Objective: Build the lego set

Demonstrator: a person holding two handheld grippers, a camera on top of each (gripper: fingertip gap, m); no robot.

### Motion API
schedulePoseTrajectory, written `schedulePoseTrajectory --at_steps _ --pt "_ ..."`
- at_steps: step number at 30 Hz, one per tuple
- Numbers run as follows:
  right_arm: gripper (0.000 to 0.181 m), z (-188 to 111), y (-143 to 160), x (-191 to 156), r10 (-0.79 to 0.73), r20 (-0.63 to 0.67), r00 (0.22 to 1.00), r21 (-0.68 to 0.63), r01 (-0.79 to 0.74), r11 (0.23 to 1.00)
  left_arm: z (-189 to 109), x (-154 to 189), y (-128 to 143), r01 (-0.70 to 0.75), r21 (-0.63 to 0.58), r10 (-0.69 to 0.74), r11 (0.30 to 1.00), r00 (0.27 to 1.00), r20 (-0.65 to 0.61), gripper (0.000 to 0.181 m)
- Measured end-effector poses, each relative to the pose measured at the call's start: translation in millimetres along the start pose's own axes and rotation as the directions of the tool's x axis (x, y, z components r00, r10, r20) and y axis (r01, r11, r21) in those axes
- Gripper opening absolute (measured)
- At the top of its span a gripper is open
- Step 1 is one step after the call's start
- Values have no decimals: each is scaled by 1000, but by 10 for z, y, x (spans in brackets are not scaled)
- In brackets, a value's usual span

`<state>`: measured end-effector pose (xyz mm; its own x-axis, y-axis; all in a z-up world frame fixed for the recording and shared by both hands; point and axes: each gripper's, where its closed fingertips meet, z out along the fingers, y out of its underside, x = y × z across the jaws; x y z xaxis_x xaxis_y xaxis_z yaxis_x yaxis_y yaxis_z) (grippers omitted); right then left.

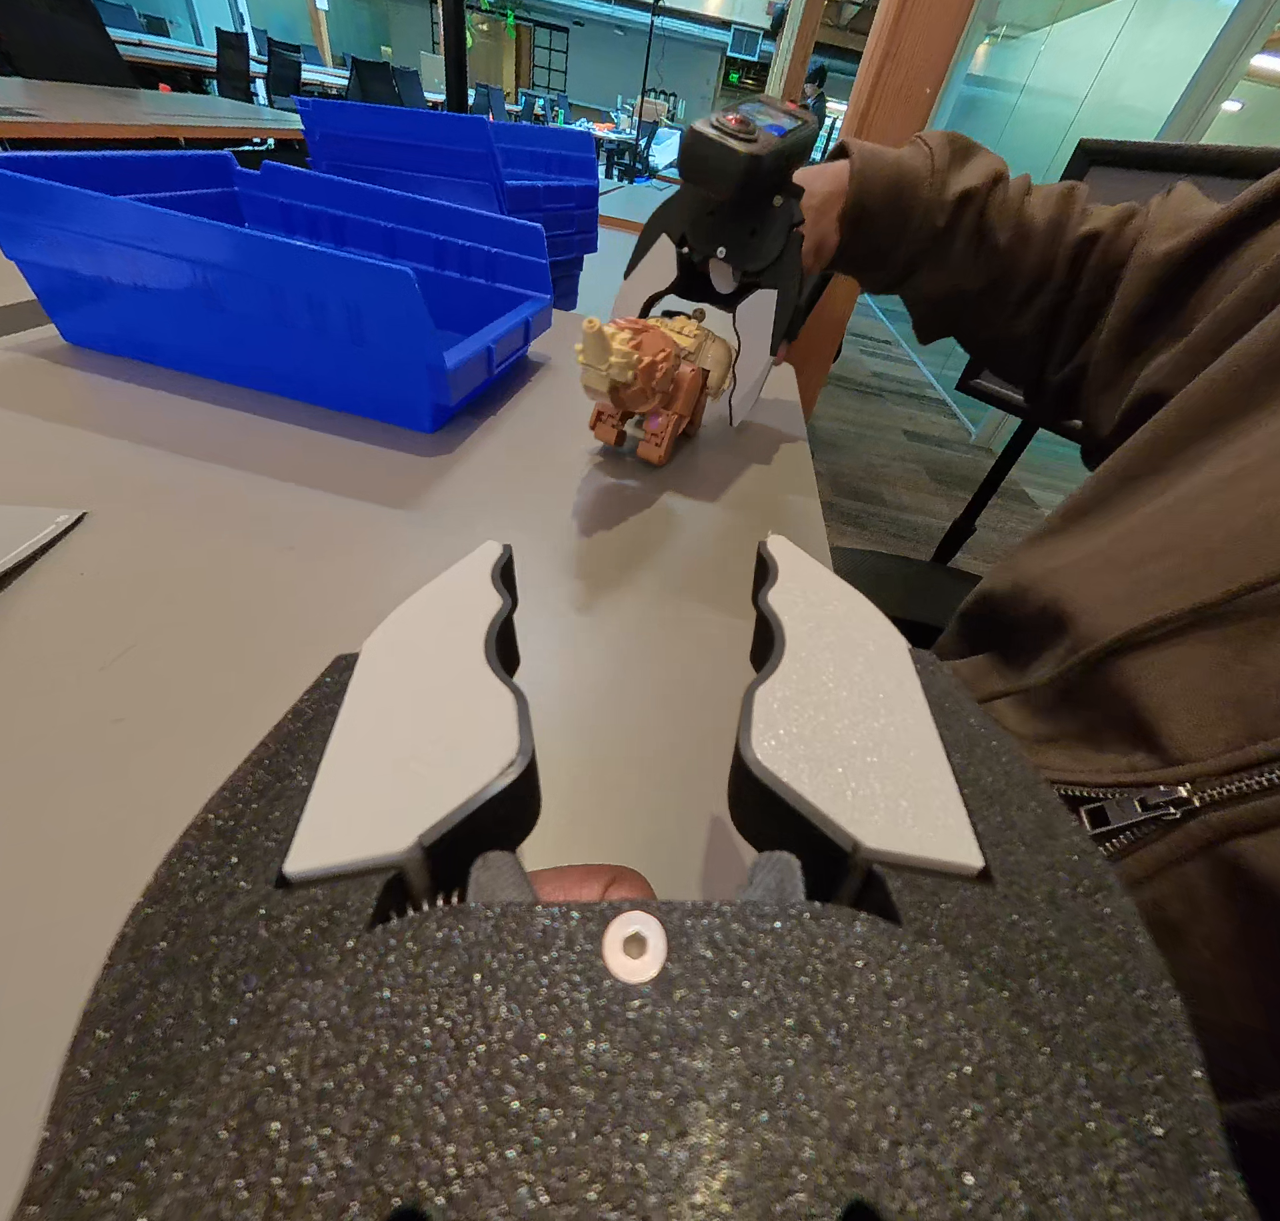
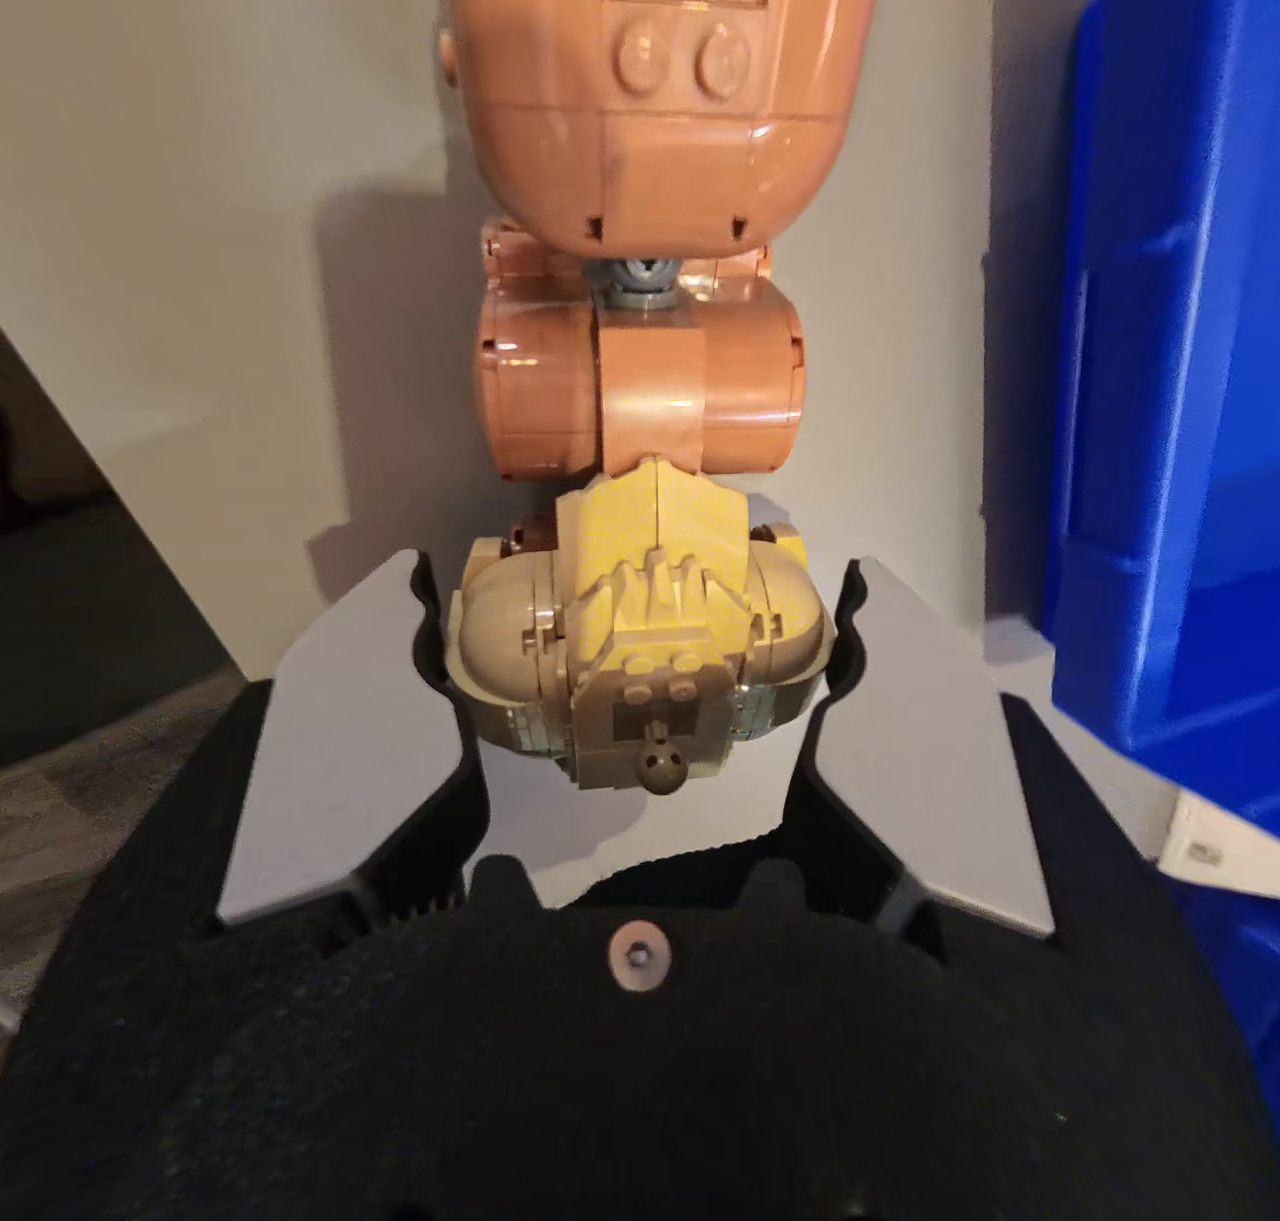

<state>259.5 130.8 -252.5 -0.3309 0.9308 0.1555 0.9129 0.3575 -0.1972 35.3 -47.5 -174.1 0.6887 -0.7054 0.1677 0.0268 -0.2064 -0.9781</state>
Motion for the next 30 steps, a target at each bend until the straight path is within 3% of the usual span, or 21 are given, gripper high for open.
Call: schedulePoseTrajectory --at_steps 6,12,17,20,22,25,27,30 --pt "109 -78 461 113 63 0 998 27 -63 998 0 19 -7 -18 -1 18 1000 1000 -3 66" --pt "106 -187 482 121 116 -20 993 82 -114 990 -26 21 -17 -24 5 24 1000 1000 -1 66" --pt "110 -587 482 149 189 -112 976 199 -164 966 -140 29 -62 -54 48 52 997 998 32 67" --pt "108 -1027 186 107 244 -214 946 413 -139 900 -292 -30 -191 -104 138 89 985 989 116 67" --pt "102 -1339 -177 20 285 -277 918 580 -77 811 -403 -79 -314 -154 211 115 965 976 187 67" --pt "99 -1678 -916 -244 323 -292 900 790 37 612 -529 -161 -515 -197 295 112 935 953 282 66" --pt "95 -1774 -1465 -465 315 -232 920 894 74 442 -616 -175 -711 -180 398 58 900 952 300 65" --pt "94 -1680 -2202 -697 252 -110 961 972 52 228 -784 -120 -1053 -101 632 -68 768 969 237 65"
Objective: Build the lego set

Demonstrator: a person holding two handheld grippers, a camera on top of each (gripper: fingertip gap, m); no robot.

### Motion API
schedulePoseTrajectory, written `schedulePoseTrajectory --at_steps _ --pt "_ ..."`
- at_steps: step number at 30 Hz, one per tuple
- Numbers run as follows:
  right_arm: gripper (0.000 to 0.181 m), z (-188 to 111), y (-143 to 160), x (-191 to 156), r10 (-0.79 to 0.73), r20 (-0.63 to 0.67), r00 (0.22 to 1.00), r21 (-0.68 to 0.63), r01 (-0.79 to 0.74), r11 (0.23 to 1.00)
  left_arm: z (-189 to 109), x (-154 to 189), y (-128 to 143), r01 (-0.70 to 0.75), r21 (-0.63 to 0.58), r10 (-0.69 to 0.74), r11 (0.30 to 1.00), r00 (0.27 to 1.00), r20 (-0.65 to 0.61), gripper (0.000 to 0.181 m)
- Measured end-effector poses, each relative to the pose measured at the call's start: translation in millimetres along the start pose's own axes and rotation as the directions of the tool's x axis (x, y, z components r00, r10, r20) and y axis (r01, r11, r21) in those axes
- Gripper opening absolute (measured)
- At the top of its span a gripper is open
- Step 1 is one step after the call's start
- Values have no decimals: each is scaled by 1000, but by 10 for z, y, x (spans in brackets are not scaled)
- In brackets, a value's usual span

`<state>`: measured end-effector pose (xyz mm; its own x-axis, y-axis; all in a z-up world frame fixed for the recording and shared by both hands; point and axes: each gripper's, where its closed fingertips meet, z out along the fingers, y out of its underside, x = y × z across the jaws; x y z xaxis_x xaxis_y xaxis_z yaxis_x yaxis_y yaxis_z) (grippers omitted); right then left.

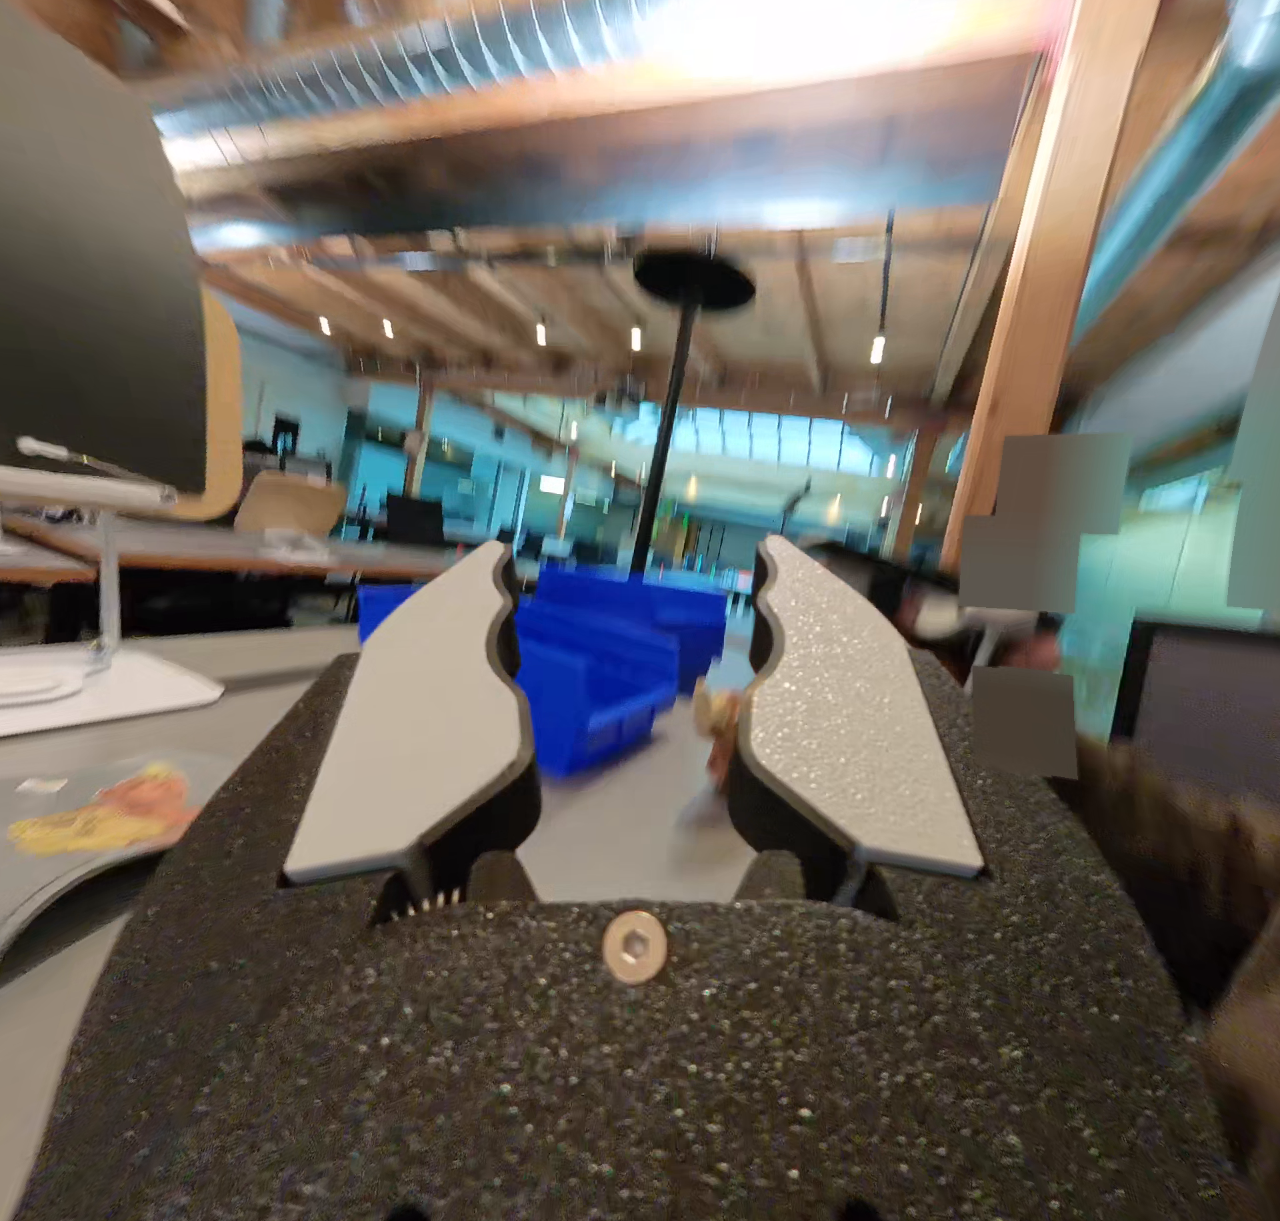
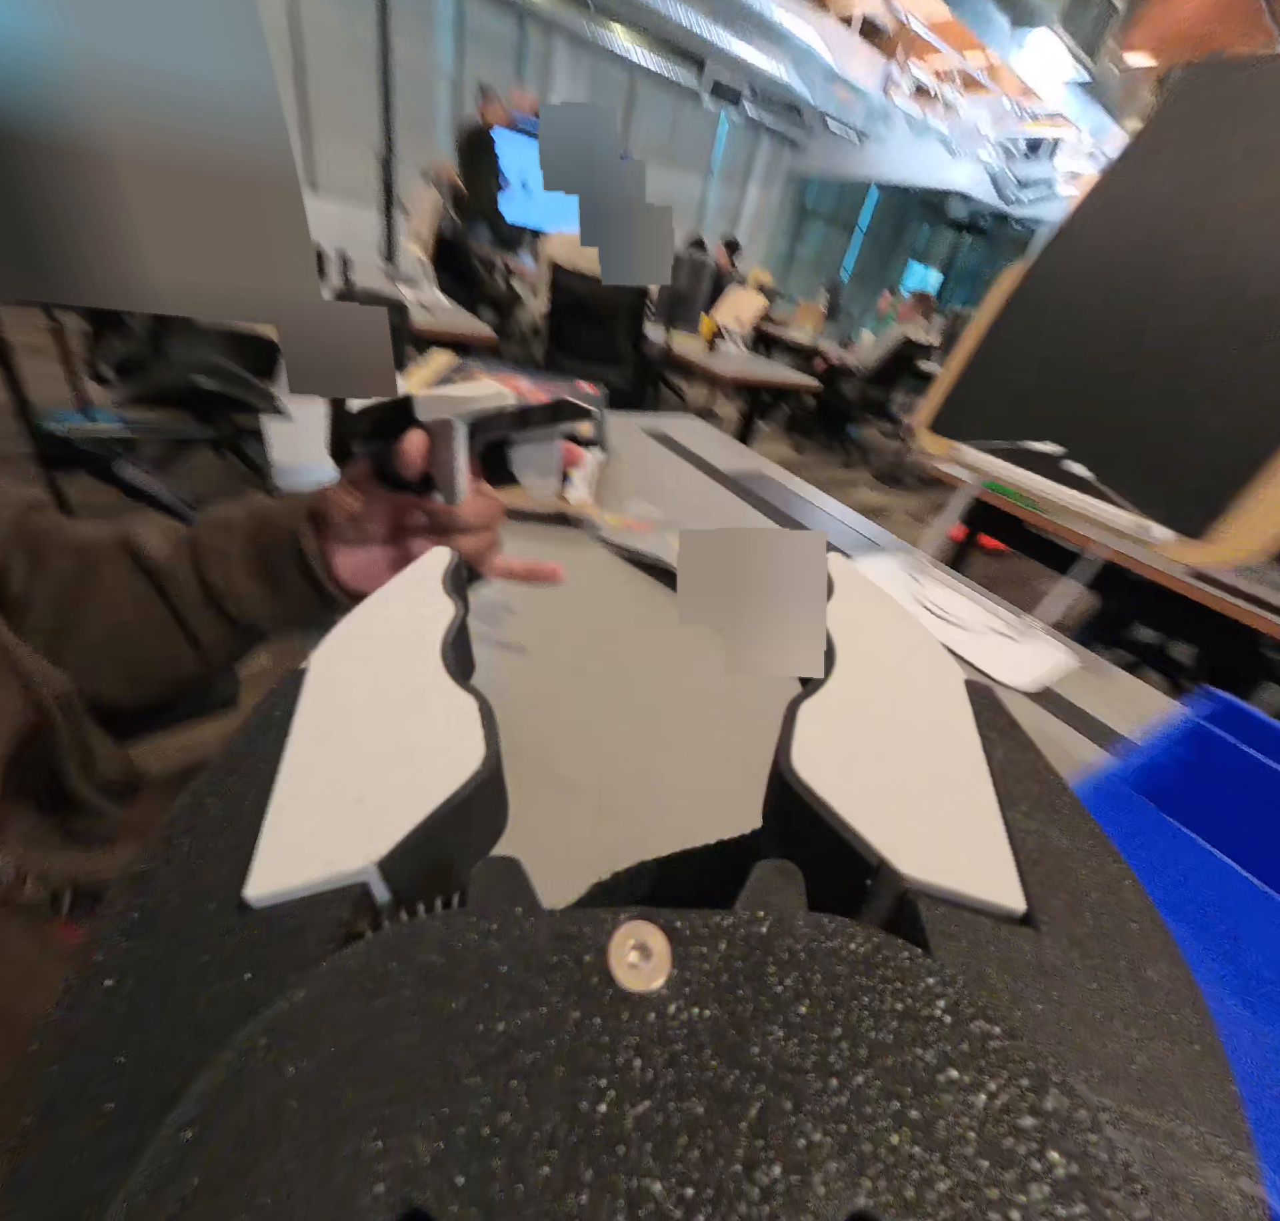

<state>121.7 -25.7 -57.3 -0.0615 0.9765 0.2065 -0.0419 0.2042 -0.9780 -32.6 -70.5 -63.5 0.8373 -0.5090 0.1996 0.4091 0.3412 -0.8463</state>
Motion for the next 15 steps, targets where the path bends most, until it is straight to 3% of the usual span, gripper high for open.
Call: schedulePoseTrajectory --at_steps 3,6,8,10,12,15 --pt "98 558 49 -269 148 98 984 157 -162 974 -2 6 -288 100 252 -109 963 994 21 65" --pt "92 952 178 -296 282 90 955 248 -296 922 34 -74 -230 189 329 -220 925 974 59 66" --pt "87 1124 348 -168 347 -15 938 239 -333 912 49 -159 -118 204 345 -261 916 957 127 67" --pt "77 1176 578 101 347 -232 909 174 -312 934 28 -323 44 126 283 -211 951 931 297 65" --pt "66 1145 840 399 273 -440 856 19 -295 955 -66 -492 119 -54 171 -38 984 868 495 63" --pt "62 1097 1117 697 123 -581 804 -221 -301 928 -90 -590 241 -235 -102 247 967 748 616 50"
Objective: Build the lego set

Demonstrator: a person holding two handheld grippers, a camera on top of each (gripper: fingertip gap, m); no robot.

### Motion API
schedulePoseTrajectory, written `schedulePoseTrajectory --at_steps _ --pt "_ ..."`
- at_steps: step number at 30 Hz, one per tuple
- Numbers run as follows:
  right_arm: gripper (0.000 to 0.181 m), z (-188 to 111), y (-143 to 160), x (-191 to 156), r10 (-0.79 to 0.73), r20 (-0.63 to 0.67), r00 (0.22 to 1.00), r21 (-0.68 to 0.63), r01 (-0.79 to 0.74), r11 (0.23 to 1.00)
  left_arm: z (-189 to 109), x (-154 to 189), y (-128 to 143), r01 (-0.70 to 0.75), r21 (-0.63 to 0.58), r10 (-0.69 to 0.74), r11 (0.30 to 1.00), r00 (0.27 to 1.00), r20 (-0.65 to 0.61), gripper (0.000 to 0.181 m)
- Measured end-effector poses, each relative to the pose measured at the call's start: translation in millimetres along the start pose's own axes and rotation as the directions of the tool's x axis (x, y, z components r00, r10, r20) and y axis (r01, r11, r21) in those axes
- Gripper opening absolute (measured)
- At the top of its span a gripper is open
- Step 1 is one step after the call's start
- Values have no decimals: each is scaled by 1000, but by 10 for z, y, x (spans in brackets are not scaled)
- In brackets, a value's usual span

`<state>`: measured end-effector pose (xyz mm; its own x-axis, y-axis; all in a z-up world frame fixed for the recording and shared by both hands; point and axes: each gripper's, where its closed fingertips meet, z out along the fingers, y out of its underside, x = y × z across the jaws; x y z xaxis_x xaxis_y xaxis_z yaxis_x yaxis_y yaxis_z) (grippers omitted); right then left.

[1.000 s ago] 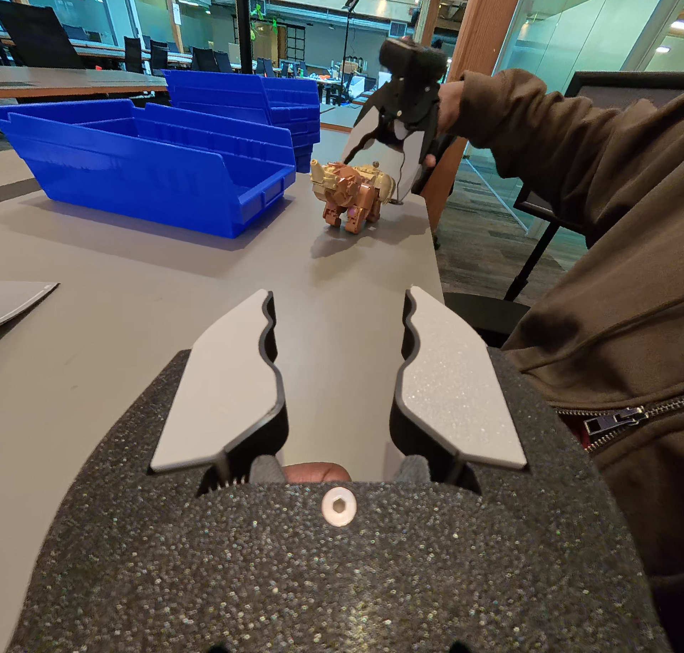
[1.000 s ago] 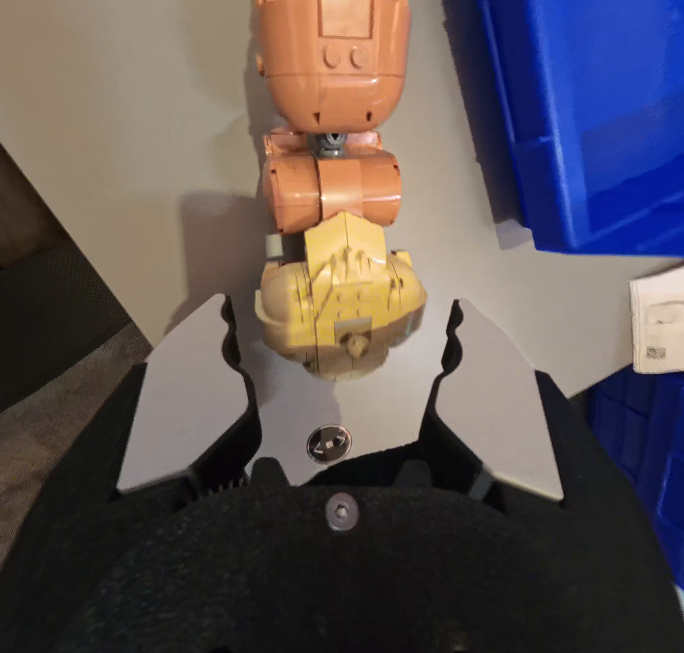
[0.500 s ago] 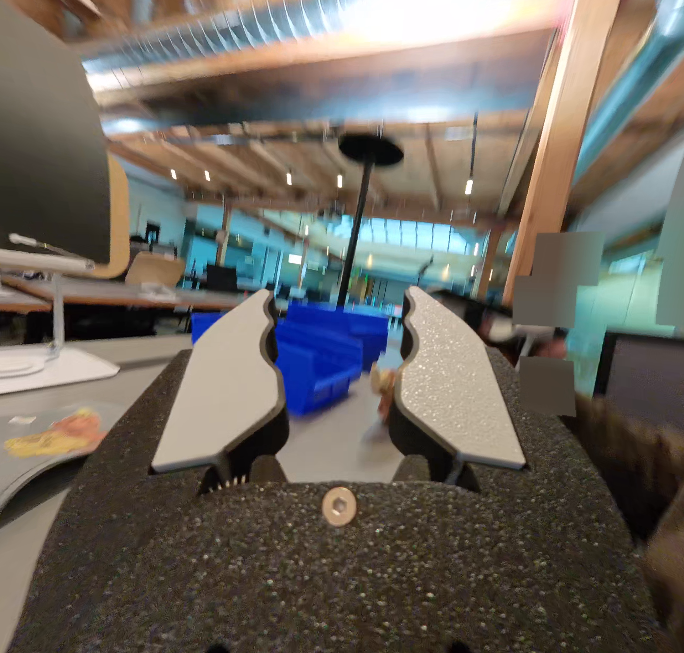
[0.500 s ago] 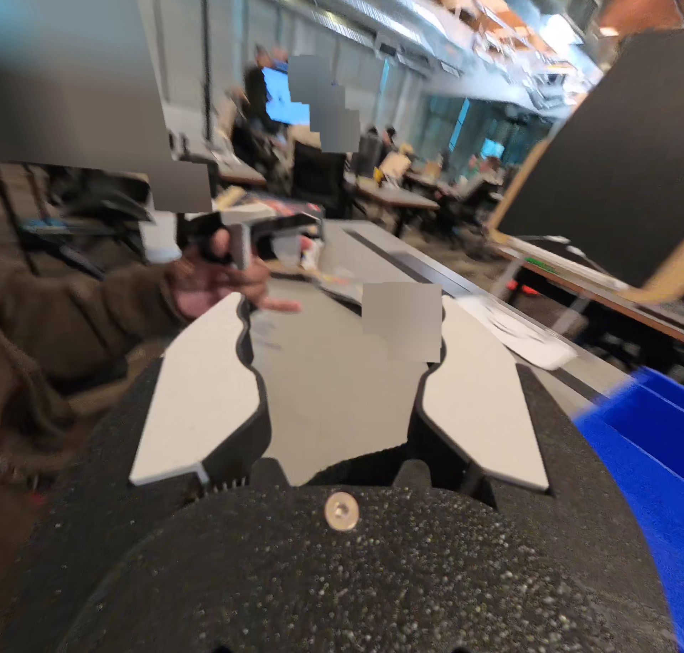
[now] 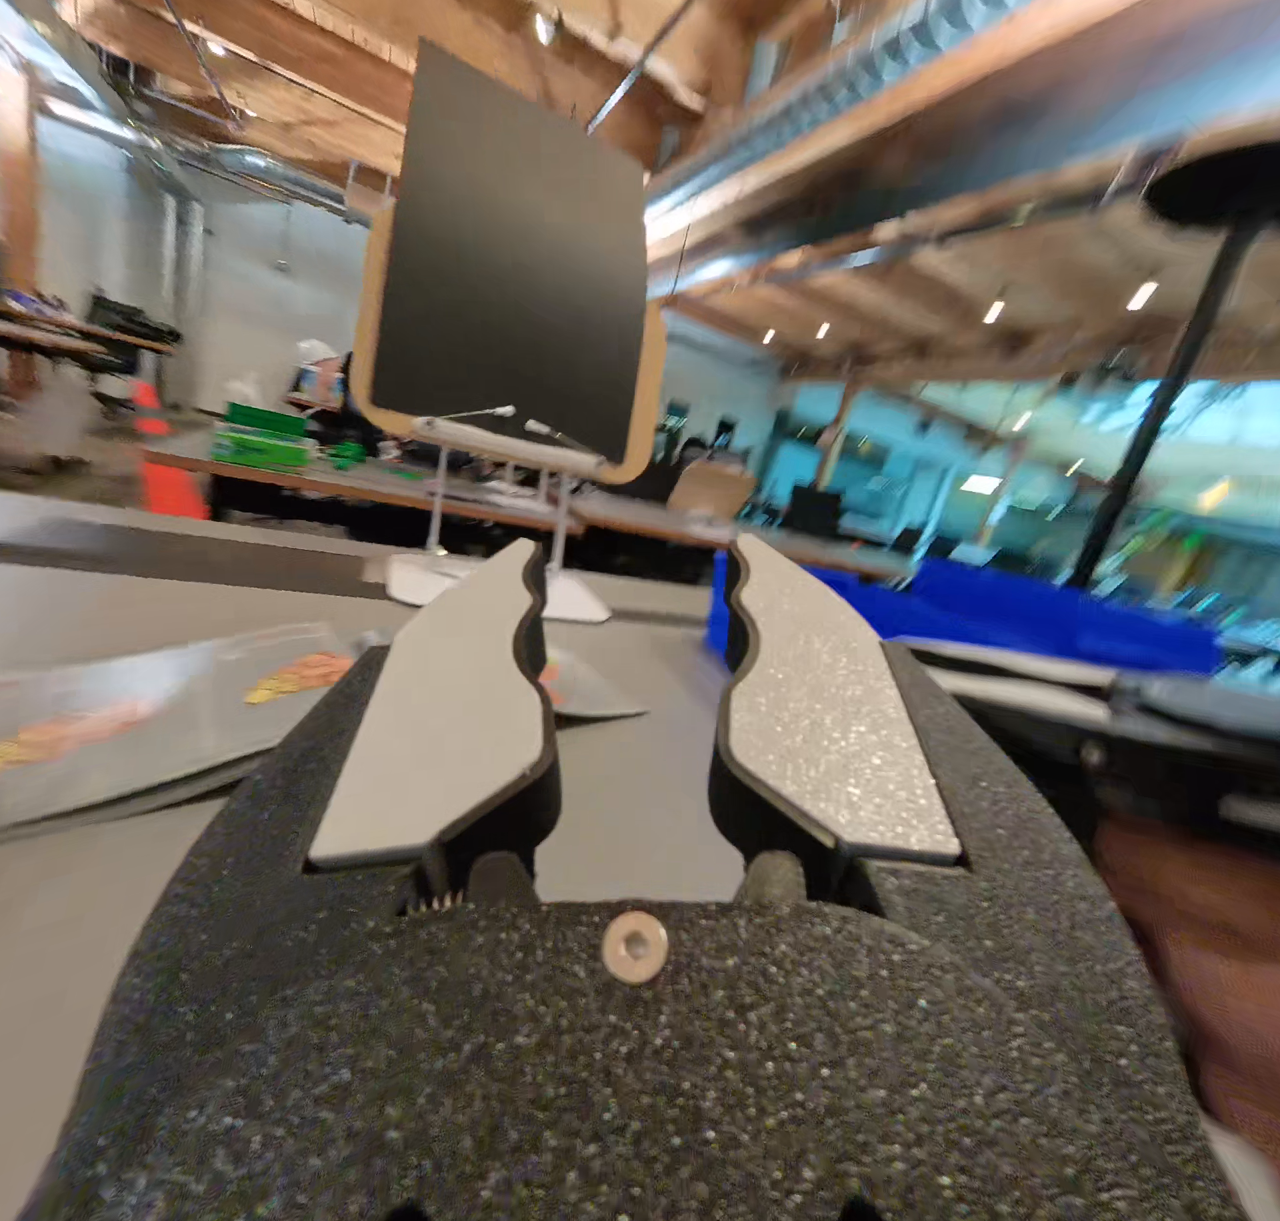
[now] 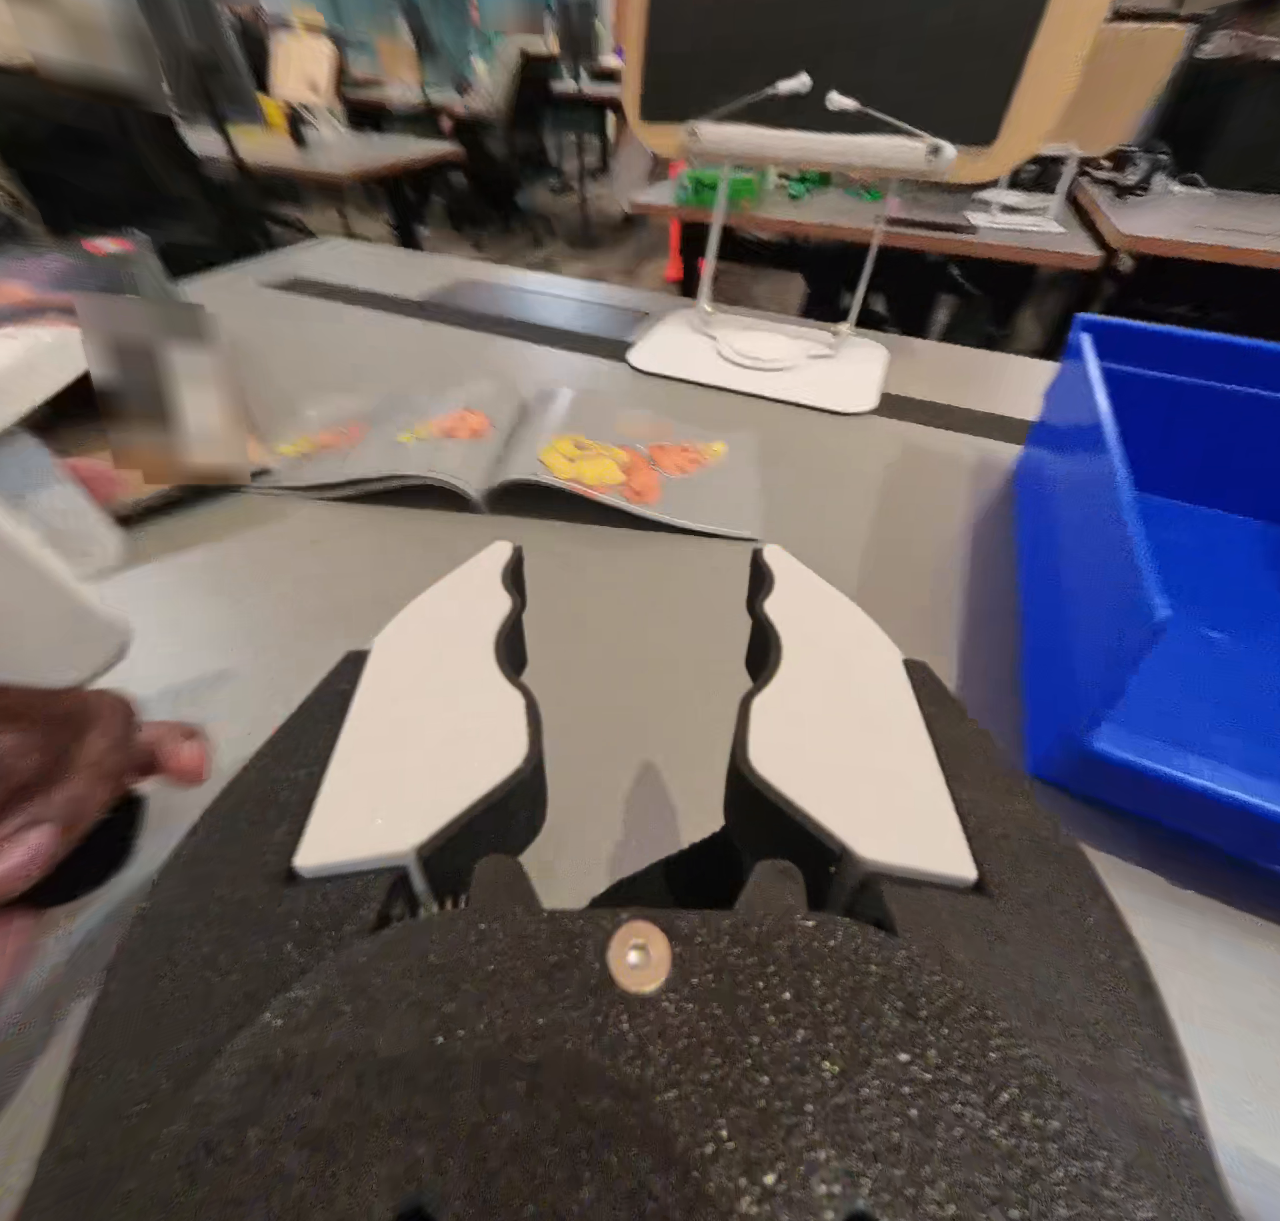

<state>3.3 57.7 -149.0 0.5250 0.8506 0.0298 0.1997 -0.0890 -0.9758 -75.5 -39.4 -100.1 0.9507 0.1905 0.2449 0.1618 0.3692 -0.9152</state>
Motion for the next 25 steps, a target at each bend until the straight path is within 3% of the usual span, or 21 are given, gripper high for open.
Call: schedulePoseTrajectory --at_steps 2,5,19,22,25 --pt "56 31 -43 72 -39 -40 998 -17 38 999 28 14 107 -152 -91 156 984 987 42 42" --pt "55 16 -133 89 -70 -74 995 -1 70 998 24 100 187 -250 -142 257 958 966 35 33" --pt "51 104 57 73 -64 -100 993 -39 60 997 -66 42 535 -323 -241 338 915 941 22 20" --pt "44 179 131 91 -61 -112 992 -54 56 997 -106 192 559 -300 -221 291 928 954 -75 1" --pt "13 290 267 69 -87 -101 991 -92 77 993 -309 618 402 -236 -160 189 959 946 -263 0"
